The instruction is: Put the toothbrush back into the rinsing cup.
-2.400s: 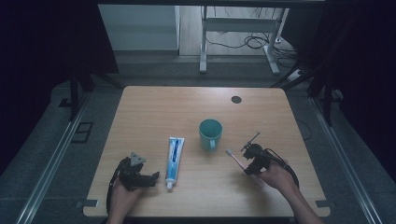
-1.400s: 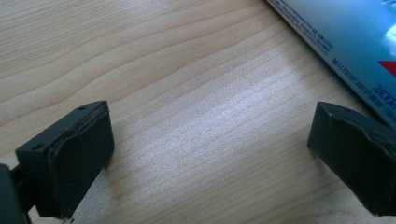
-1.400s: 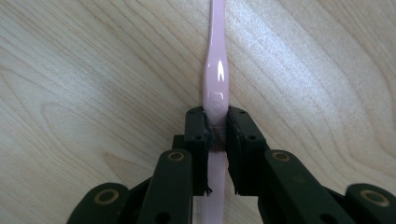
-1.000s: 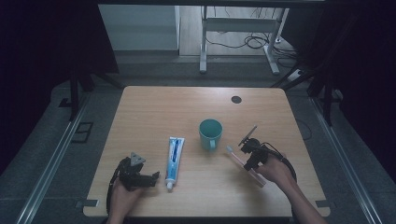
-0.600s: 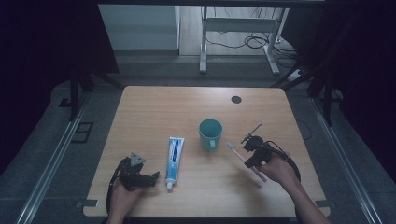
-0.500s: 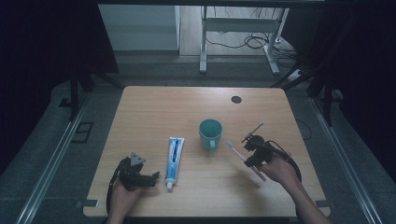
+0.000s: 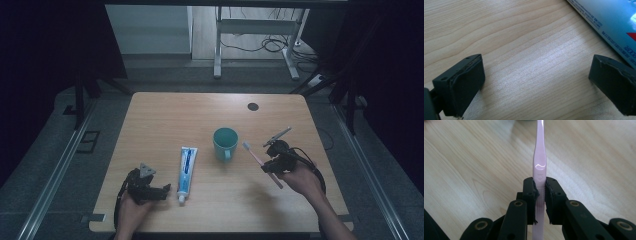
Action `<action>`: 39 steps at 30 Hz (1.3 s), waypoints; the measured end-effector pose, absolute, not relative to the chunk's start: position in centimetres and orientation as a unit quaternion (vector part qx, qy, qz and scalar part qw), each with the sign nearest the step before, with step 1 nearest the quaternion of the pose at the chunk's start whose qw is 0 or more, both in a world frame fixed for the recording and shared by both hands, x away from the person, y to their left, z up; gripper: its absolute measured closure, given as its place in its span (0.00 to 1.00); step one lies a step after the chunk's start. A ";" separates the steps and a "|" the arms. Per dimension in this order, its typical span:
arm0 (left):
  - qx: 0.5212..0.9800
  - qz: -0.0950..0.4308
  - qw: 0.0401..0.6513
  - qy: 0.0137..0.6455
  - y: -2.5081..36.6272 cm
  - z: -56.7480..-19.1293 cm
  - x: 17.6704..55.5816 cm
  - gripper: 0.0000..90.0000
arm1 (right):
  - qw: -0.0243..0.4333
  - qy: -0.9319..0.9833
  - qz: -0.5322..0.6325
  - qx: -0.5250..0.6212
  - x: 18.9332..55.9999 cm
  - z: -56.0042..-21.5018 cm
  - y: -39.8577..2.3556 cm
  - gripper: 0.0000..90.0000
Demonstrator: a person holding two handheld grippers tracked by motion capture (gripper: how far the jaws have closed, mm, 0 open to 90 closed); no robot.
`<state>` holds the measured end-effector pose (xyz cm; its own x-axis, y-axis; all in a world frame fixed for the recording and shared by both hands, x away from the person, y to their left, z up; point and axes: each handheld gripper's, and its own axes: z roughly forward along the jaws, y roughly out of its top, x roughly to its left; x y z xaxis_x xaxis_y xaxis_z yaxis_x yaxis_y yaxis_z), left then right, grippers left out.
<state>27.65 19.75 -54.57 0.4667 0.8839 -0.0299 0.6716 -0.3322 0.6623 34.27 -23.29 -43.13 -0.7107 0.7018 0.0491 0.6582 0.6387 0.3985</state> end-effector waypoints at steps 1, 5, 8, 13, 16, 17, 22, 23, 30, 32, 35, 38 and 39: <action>0.798 0.171 0.311 0.487 19.8 -54.6 27.6 0.01 | 0.057 0.902 0.204 0.376 34.3 -43.0 -23.3 0.87; 0.797 0.172 0.312 0.488 19.7 -54.6 27.7 0.01 | 0.064 0.896 0.226 0.376 34.3 -42.4 -23.4 0.87; 0.798 0.172 0.312 0.486 19.8 -54.6 27.7 0.01 | 0.068 0.892 0.243 0.375 34.4 -42.2 -23.3 0.87; 0.798 0.172 0.312 0.486 19.8 -54.6 27.7 0.01 | 0.078 0.885 0.273 0.368 34.7 -42.1 -23.0 0.87; 0.798 0.172 0.312 0.486 19.8 -54.6 27.7 0.01 | 0.079 0.883 0.284 0.366 34.8 -42.1 -22.9 0.87; 0.798 0.172 0.312 0.486 19.8 -54.6 27.7 0.01 | 0.081 0.881 0.290 0.366 34.8 -42.1 -22.8 0.87; 0.799 0.173 0.312 0.485 19.8 -54.6 27.7 0.01 | 0.088 0.871 0.317 0.365 35.1 -41.9 -22.2 0.87; 0.799 0.173 0.312 0.485 19.8 -54.6 27.7 0.01 | 0.090 0.870 0.319 0.364 35.2 -41.8 -22.1 0.87; 0.799 0.173 0.312 0.484 19.8 -54.6 27.7 0.01 | 0.107 0.861 0.348 0.355 35.5 -41.4 -21.1 0.87; 0.799 0.173 0.312 0.484 19.8 -54.6 27.7 0.01 | 0.112 0.859 0.356 0.352 35.6 -41.2 -20.8 0.87; 0.799 0.173 0.312 0.484 19.8 -54.6 27.7 0.01 | 0.118 0.855 0.364 0.350 35.8 -41.1 -20.5 0.87; 0.799 0.173 0.312 0.484 19.8 -54.6 27.7 0.01 | 0.122 0.849 0.376 0.350 35.9 -40.9 -20.2 0.87; 0.799 0.173 0.312 0.484 19.8 -54.6 27.7 0.01 | 0.123 0.847 0.380 0.351 36.0 -40.8 -20.1 0.87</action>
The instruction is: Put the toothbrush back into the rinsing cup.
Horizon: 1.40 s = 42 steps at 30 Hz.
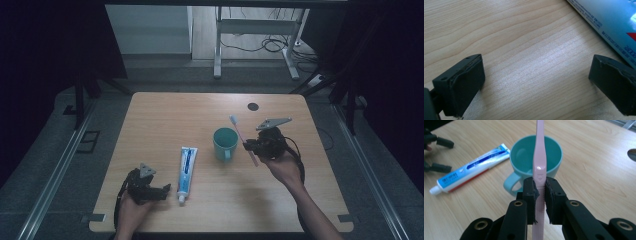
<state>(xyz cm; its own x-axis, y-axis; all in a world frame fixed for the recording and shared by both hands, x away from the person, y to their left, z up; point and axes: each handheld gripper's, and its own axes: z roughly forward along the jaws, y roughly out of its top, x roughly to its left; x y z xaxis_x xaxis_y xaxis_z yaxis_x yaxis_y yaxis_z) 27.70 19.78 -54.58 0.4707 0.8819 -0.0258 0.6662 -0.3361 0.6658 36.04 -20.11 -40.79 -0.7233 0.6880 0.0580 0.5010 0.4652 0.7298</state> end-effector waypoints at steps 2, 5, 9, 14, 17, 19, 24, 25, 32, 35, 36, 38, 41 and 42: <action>0.799 0.173 0.312 0.484 19.8 -54.6 27.7 0.01 | 0.125 0.845 0.384 0.351 36.2 -40.7 -19.9 0.87; 0.799 0.173 0.312 0.485 19.8 -54.6 27.7 0.01 | 0.126 0.841 0.393 0.350 36.4 -40.5 -19.7 0.87; 0.800 0.172 0.310 0.483 19.8 -54.6 27.7 0.01 | 0.132 0.836 0.403 0.349 36.8 -40.2 -19.3 0.87; 0.801 0.172 0.310 0.483 19.8 -54.6 27.7 0.01 | 0.135 0.827 0.417 0.352 37.2 -39.9 -19.0 0.87; 0.801 0.172 0.310 0.483 19.8 -54.6 27.7 0.01 | 0.138 0.823 0.423 0.353 37.5 -39.7 -18.8 0.87; 0.801 0.172 0.310 0.483 19.8 -54.6 27.7 0.01 | 0.140 0.820 0.427 0.354 37.7 -39.6 -18.6 0.87; 0.801 0.172 0.310 0.483 19.8 -54.6 27.7 0.01 | 0.146 0.817 0.434 0.352 38.2 -39.2 -17.9 0.87; 0.801 0.172 0.310 0.482 19.8 -54.6 27.7 0.01 | 0.147 0.816 0.435 0.352 38.3 -39.1 -17.8 0.87; 0.800 0.172 0.310 0.484 19.8 -54.6 27.7 0.01 | 0.148 0.810 0.443 0.354 39.1 -39.0 -16.8 0.87; 0.800 0.171 0.310 0.485 19.8 -54.6 27.7 0.01 | 0.149 0.808 0.447 0.354 39.4 -38.8 -16.5 0.87; 0.799 0.171 0.310 0.485 19.8 -54.6 27.7 0.01 | 0.150 0.806 0.450 0.354 39.5 -38.8 -16.3 0.87; 0.800 0.172 0.310 0.484 19.8 -54.6 27.7 0.01 | 0.153 0.805 0.451 0.354 39.6 -38.7 -16.1 0.87; 0.800 0.172 0.310 0.484 19.8 -54.6 27.7 0.01 | 0.156 0.804 0.452 0.353 39.8 -38.6 -15.7 0.87; 0.800 0.172 0.310 0.484 19.8 -54.6 27.7 0.01 | 0.157 0.803 0.453 0.353 39.9 -38.6 -15.5 0.87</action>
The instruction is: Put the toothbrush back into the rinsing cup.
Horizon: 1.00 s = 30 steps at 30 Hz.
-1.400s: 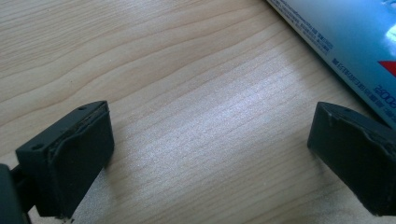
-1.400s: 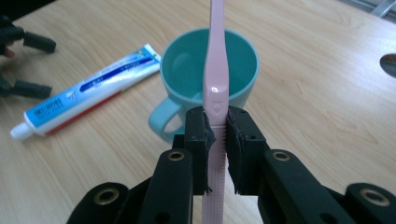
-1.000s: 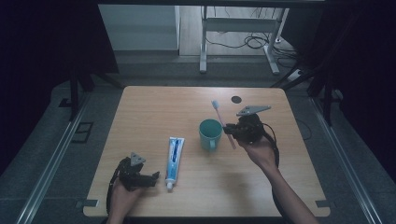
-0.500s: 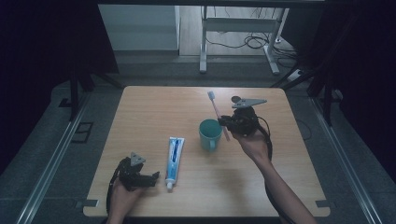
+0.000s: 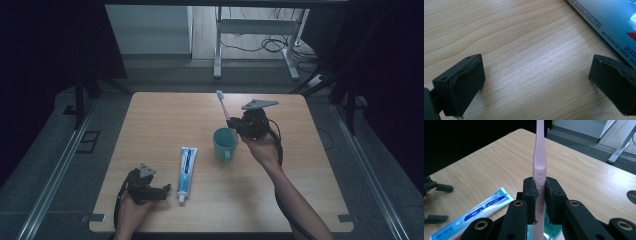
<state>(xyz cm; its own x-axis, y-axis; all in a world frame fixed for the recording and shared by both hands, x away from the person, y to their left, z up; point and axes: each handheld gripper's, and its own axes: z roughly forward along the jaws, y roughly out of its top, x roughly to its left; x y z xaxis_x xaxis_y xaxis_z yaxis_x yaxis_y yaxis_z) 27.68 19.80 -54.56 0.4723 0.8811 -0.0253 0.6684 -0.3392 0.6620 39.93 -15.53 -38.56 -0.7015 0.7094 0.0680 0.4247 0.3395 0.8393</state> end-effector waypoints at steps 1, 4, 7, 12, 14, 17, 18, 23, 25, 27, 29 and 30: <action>0.800 0.172 0.310 0.484 19.8 -54.6 27.7 0.01 | 0.157 0.803 0.453 0.353 40.0 -38.6 -15.4 0.87; 0.800 0.171 0.310 0.484 19.8 -54.6 27.7 0.01 | 0.158 0.803 0.454 0.351 40.2 -38.7 -15.0 0.87; 0.800 0.172 0.309 0.484 19.8 -54.6 27.7 0.01 | 0.159 0.802 0.455 0.351 40.5 -39.0 -14.6 0.87; 0.800 0.171 0.310 0.485 19.8 -54.6 27.7 0.01 | 0.157 0.804 0.453 0.351 40.8 -39.9 -14.1 0.87; 0.800 0.172 0.310 0.484 19.8 -54.6 27.7 0.01 | 0.156 0.805 0.452 0.350 40.8 -40.3 -14.0 0.87; 0.800 0.172 0.310 0.484 19.8 -54.6 27.7 0.01 | 0.153 0.805 0.452 0.353 40.9 -40.8 -14.0 0.87; 0.800 0.172 0.310 0.485 19.8 -54.6 27.7 0.01 | 0.153 0.804 0.453 0.353 40.9 -41.0 -14.0 0.87; 0.799 0.171 0.310 0.485 19.8 -54.6 27.7 0.01 | 0.150 0.804 0.452 0.355 40.9 -41.9 -14.1 0.87; 0.800 0.171 0.310 0.485 19.8 -54.6 27.7 0.01 | 0.149 0.804 0.452 0.356 40.9 -42.2 -14.1 0.87; 0.800 0.172 0.310 0.484 19.8 -54.6 27.7 0.01 | 0.149 0.805 0.451 0.357 40.9 -42.6 -14.1 0.87; 0.800 0.172 0.310 0.484 19.8 -54.6 27.7 0.01 | 0.149 0.805 0.449 0.357 40.9 -43.0 -14.1 0.87; 0.800 0.172 0.310 0.483 19.8 -54.6 27.7 0.01 | 0.146 0.806 0.448 0.359 40.9 -43.4 -14.1 0.87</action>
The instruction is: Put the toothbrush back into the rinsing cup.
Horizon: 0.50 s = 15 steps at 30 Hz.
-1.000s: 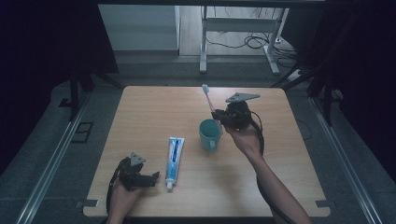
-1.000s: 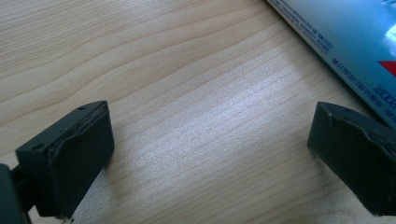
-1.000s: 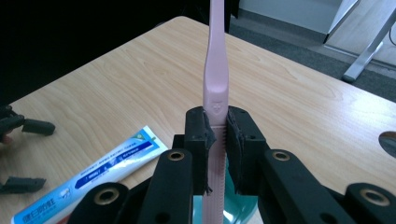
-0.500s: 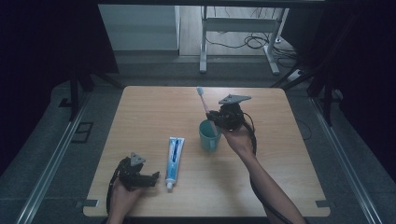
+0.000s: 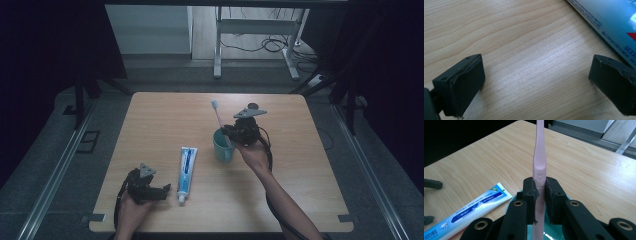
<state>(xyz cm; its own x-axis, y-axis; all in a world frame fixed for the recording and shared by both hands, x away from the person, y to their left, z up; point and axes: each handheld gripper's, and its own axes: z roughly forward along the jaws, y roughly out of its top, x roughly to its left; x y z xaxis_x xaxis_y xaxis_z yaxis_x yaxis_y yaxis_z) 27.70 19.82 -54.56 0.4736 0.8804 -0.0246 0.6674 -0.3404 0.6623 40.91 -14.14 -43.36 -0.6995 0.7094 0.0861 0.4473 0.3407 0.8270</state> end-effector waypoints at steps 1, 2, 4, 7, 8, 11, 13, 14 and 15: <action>0.800 0.172 0.310 0.484 19.8 -54.6 27.7 0.01 | 0.146 0.806 0.448 0.359 40.9 -43.4 -14.1 0.87; 0.800 0.172 0.310 0.484 19.8 -54.6 27.7 0.01 | 0.147 0.806 0.447 0.359 40.9 -43.6 -14.2 0.87; 0.800 0.172 0.310 0.484 19.8 -54.6 27.7 0.01 | 0.145 0.806 0.447 0.360 40.9 -44.0 -14.2 0.87; 0.800 0.172 0.310 0.484 19.8 -54.6 27.7 0.01 | 0.143 0.807 0.446 0.360 40.8 -44.5 -14.2 0.87; 0.800 0.172 0.310 0.484 19.8 -54.6 27.7 0.01 | 0.142 0.806 0.446 0.361 40.8 -44.6 -14.3 0.87; 0.799 0.171 0.310 0.486 19.8 -54.6 27.7 0.01 | 0.141 0.806 0.447 0.363 40.7 -45.1 -14.3 0.87; 0.799 0.171 0.310 0.486 19.8 -54.6 27.7 0.01 | 0.140 0.806 0.445 0.365 40.7 -45.4 -14.3 0.87; 0.798 0.171 0.311 0.487 19.8 -54.6 27.7 0.01 | 0.139 0.806 0.444 0.366 40.7 -45.5 -14.3 0.87; 0.798 0.171 0.311 0.487 19.8 -54.6 27.7 0.01 | 0.139 0.805 0.444 0.367 40.7 -45.7 -14.3 0.87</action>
